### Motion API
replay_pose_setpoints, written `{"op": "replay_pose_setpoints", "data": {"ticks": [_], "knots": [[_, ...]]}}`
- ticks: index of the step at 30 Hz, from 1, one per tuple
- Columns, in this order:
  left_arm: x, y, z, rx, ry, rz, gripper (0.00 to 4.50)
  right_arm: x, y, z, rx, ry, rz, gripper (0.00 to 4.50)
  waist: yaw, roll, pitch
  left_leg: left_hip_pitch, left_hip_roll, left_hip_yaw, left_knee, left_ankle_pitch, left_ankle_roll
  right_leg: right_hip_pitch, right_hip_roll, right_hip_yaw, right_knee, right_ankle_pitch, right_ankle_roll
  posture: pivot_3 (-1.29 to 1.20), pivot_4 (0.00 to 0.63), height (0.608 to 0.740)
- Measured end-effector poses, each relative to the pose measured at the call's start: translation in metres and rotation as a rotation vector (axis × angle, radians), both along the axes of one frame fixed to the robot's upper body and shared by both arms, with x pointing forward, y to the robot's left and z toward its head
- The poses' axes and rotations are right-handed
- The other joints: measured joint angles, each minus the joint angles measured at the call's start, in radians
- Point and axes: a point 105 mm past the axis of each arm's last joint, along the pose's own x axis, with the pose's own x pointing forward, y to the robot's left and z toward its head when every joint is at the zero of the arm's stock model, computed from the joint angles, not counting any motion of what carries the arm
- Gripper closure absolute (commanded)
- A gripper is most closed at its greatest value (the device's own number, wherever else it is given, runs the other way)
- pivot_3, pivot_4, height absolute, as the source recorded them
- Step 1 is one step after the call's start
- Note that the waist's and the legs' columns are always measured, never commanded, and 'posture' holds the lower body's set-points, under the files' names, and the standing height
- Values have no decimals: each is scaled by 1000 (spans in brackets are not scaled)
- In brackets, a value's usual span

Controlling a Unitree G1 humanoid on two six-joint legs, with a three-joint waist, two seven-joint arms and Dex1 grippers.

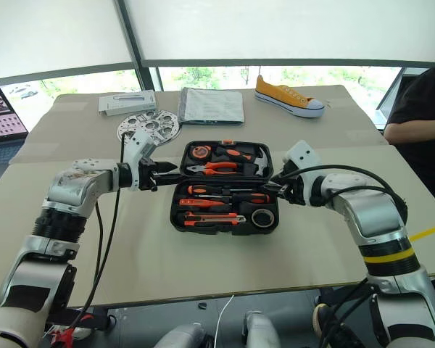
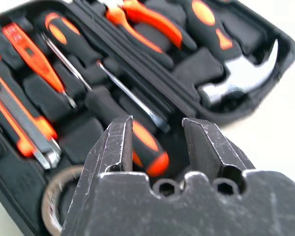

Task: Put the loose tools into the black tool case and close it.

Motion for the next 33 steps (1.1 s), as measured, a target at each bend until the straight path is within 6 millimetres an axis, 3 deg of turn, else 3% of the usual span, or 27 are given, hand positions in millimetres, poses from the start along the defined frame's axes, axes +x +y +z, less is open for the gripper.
{"op": "replay_pose_setpoints", "data": {"ticks": [5, 8, 9, 12, 15, 18, 23, 29, 33], "knots": [[-44, -4, -10, 73, -10, -277, 1662, -45, 17, -1, -44, -7, 270, 2548, -12, 0, 0, -2, -1, 0, 2, 0, 0, -2, 0, -2, -2, 0, 0, 0, 150, 740], [-33, 0, -14, 129, -38, -207, 1662, -41, 8, -7, -102, -25, 220, 2548, -4, 0, 0, 0, -1, 0, 4, 0, 0, 3, 0, -1, -3, 3, -1, 0, 150, 740], [-22, 2, -15, 118, -26, -136, 1608, -36, 4, -11, -92, -18, 171, 2799, 4, 0, 0, 0, 0, 0, 5, 0, -1, 4, 0, -1, -3, 4, -1, 0, 150, 740], [-9, 8, -20, 75, 2, -13, 2377, -25, -5, -21, -65, 2, 80, 3571, 7, 0, 0, 1, 0, 0, 5, 0, -1, 3, 1, 0, -1, 4, -1, 0, 150, 740], [-1, 25, -26, 63, -3, 104, 3408, -11, -38, -38, -91, 24, -84, 4494, 5, 0, 0, -1, 0, 1, 5, 0, 0, -1, 1, 0, 0, 4, -2, 0, 150, 740], [-2, 42, -45, 112, 5, 162, 4440, 0, -63, -45, -101, 16, -197, 4500, 0, 0, 0, -1, 0, 1, 4, 0, 0, -2, 1, 0, -1, 5, -2, 0, 150, 740], [-3, 50, -65, 191, -8, 162, 4440, 9, -63, -50, -114, -21, -182, 4500, 0, 0, 0, -1, 0, 1, 4, 0, -1, -2, 1, 0, -2, 5, -2, 0, 150, 740], [-7, 26, -71, 138, -2, 79, 4440, 24, -33, -47, -128, -111, -46, 4500, 2, 0, 0, -2, 0, 1, 6, 0, 0, -1, 1, 0, -2, 5, -2, 0, 150, 740], [-14, 26, -71, 125, 9, 38, 4440, 23, -32, -49, -147, -130, 10, 4500, 0, 0, 0, -2, 0, 1, 5, 0, 0, -2, 1, 0, -2, 5, -2, 0, 150, 740]]}}
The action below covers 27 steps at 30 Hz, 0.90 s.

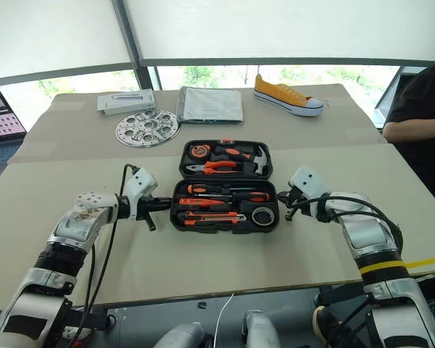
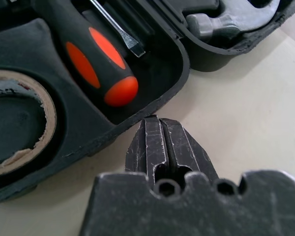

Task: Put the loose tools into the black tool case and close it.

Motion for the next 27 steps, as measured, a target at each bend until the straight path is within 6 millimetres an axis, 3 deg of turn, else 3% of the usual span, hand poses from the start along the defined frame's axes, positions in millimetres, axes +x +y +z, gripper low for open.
{"op": "replay_pose_setpoints", "data": {"ticks": [9, 19, 23, 27], "knots": [[-39, -4, 2, 5, 36, -195, 4440, -37, -2, -7, -47, 7, 142, 4500, 1, 0, 0, 1, 0, 0, -3, 0, 0, -1, 0, 0, -1, 0, 0, 0, 150, 740], [-71, 0, -6, 55, 36, -282, 4440, -87, 21, -18, -27, 44, 287, 4500, 4, 0, 0, 1, 0, 0, -3, 0, 0, 0, 0, 0, -1, 0, 0, 0, 150, 740], [-80, 18, -9, 80, 54, -232, 4440, -92, 4, -21, -51, 55, 211, 4500, 6, 0, 0, 2, 0, 0, -3, 0, 0, 0, 0, 0, -1, 0, 0, 0, 150, 740], [-84, 53, -8, 122, 90, -131, 4440, -91, -26, -19, -82, 61, 71, 4500, 6, 0, 0, 3, 0, 0, -5, 0, 0, 1, 1, 0, -1, 0, 0, 0, 150, 740]]}}
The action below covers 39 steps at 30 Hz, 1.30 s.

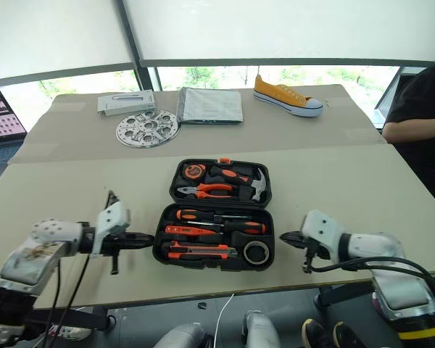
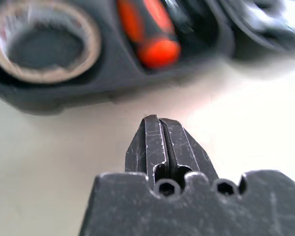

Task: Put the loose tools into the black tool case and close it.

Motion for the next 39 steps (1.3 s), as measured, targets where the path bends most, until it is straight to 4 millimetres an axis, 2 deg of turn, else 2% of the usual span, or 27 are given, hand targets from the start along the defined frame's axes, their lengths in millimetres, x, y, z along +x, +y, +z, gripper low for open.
{"op": "replay_pose_setpoints", "data": {"ticks": [2, 3, 4, 5, 7, 10, 12, 13, 17, 23, 24, 26, 27, 30, 32, 34, 35, 39], "knots": [[7, 12, 3, -4, 5, 60, 3936, 5, -10, 3, 2, -6, -68, 4500, 1, 0, 0, 1, 0, 0, 0, 0, 0, 1, 0, 0, 0, 0, 0, 0, 150, 740], [12, 15, 4, -13, 16, 91, 3832, 9, -14, 5, 9, 0, -102, 4213, 1, 0, 0, 1, 0, 0, 0, 0, 0, 2, 0, 0, 0, 0, 0, 0, 150, 740], [23, 17, 9, -42, 26, 141, 3471, 17, -17, 9, 27, 6, -152, 3926, 1, 0, 0, 1, 0, 0, 1, 0, 0, 3, 0, 0, 0, 0, 0, 0, 150, 740], [32, 16, 14, -77, 32, 178, 3324, 23, -18, 13, 60, 9, -186, 3868, 2, 0, 0, 1, 0, 0, 2, 0, 0, 3, 0, 0, 0, 0, 0, 0, 150, 740], [56, 9, 28, -167, 66, 269, 2484, 41, -13, 25, 160, 25, -262, 3069, 3, 0, 0, 1, 0, 0, 3, 0, 0, 4, 0, 0, 0, 0, 0, 0, 150, 740], [83, -9, 54, -280, 116, 340, 1616, 65, 0, 51, 281, 33, -326, 2175, -1, -1, 0, -1, 1, 0, 6, 0, 0, 3, -1, 0, 2, 0, 0, 0, 150, 740], [100, -21, 61, -341, 172, 399, 994, 81, 8, 62, 356, 71, -382, 1529, -3, -1, 0, -3, 0, 0, 8, -1, 1, 1, -1, 0, 2, 1, 0, 0, 150, 740], [106, -28, 62, -360, 199, 417, 988, 87, 14, 66, 384, 91, -392, 1323, -4, -1, 0, -4, 0, 0, 9, -1, 2, 0, -1, 0, 3, 1, 1, 0, 150, 740], [123, -49, 61, -405, 282, 469, 988, 107, 37, 66, 424, 175, -422, 1323, -9, -1, 0, -5, 0, 0, 9, -1, 2, -1, -1, 0, 6, 1, 1, 0, 150, 740], [136, -63, 51, -392, 289, 503, 988, 127, 43, 47, 395, 242, -503, 1323, -10, -1, 0, -6, -1, 0, 9, -1, 1, -2, -1, -1, 5, 1, 1, 0, 150, 740], [138, -63, 50, -392, 289, 511, 1244, 129, 41, 44, 386, 244, -517, 1275, -10, -1, 0, -6, -1, 0, 9, -1, 1, -2, -1, -1, 5, 1, 1, 0, 150, 740], [140, -63, 46, -396, 294, 533, 1636, 132, 39, 42, 380, 242, -530, 1820, -12, -1, 0, -5, -1, 0, 9, -1, 1, -2, -1, -1, 5, 1, 1, 0, 150, 740], [142, -62, 45, -403, 293, 546, 2026, 135, 41, 43, 385, 238, -526, 1953, -16, -1, 0, -5, -1, 0, 10, -1, 1, -2, -1, -1, 5, 1, 1, 0, 150, 740], [145, -61, 47, -404, 276, 555, 3040, 140, 43, 45, 383, 214, -524, 2922, -16, 0, 0, -5, -1, 0, 10, -1, 1, -2, -2, -1, 5, 1, 1, 0, 150, 740], [145, -60, 47, -397, 265, 556, 3885, 141, 44, 45, 381, 205, -518, 3718, -12, 0, 0, -5, -1, 0, 10, -1, 1, -1, -2, -1, 5, 1, 1, 0, 150, 740], [145, -60, 47, -396, 264, 555, 4452, 142, 44, 45, 377, 202, -518, 4296, -9, 0, 0, -5, -2, -1, 10, -1, 1, -1, -2, -1, 5, 2, 2, 0, 150, 740], [145, -60, 47, -399, 264, 557, 4500, 142, 44, 45, 376, 202, -518, 4469, -9, 0, 0, -5, -2, -1, 10, -1, 1, -1, -2, -1, 5, 2, 2, 0, 150, 740], [146, -59, 47, -398, 252, 552, 4500, 141, 45, 45, 374, 198, -514, 4469, -9, 0, 0, -4, -2, -1, 10, -1, 1, 0, -2, 0, 4, 2, 3, 0, 150, 740]]}}
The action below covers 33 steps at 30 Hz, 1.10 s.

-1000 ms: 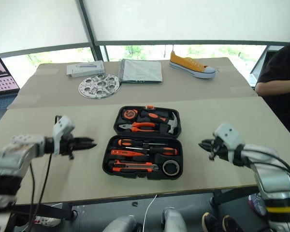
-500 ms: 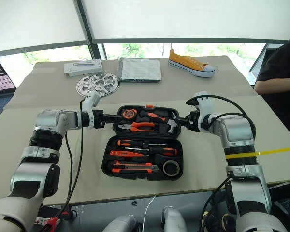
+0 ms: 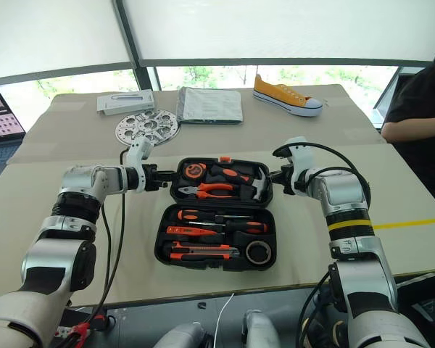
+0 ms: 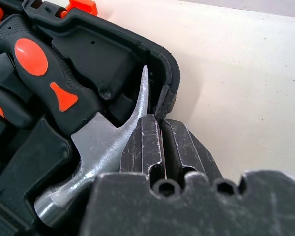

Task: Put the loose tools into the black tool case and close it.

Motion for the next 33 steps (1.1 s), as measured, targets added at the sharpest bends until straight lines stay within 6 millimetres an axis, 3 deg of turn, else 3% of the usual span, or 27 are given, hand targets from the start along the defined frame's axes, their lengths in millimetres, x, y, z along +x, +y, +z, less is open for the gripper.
{"op": "replay_pose_setpoints", "data": {"ticks": [9, 18, 21, 33], "knots": [[-3, 0, 0, 21, -136, -42, 4500, 1, 2, 6, -44, -77, 20, 4469, -1, 0, 0, 0, 0, 0, 0, 0, 0, 0, 0, 0, 0, 0, 0, 0, 150, 740], [-7, -6, 28, 53, -469, -81, 4500, 13, 1, 46, -189, -415, 7, 4469, -7, 0, 0, -3, 0, 0, 0, 0, 0, -3, 0, 0, 1, 0, 0, 0, 150, 740], [-16, -5, 33, 109, -587, -129, 4500, 4, 2, 54, -273, -536, 54, 4469, -13, 0, 0, -3, 0, 0, 0, 0, 0, -3, 1, -1, 1, 0, 0, 0, 150, 740], [-55, -2, 32, 288, -877, -198, 4500, -48, -6, 46, -328, -733, 122, 4469, -11, 1, -1, 3, 1, 0, -2, 0, 0, 1, 2, 1, -2, 0, 0, 0, 150, 740]]}}
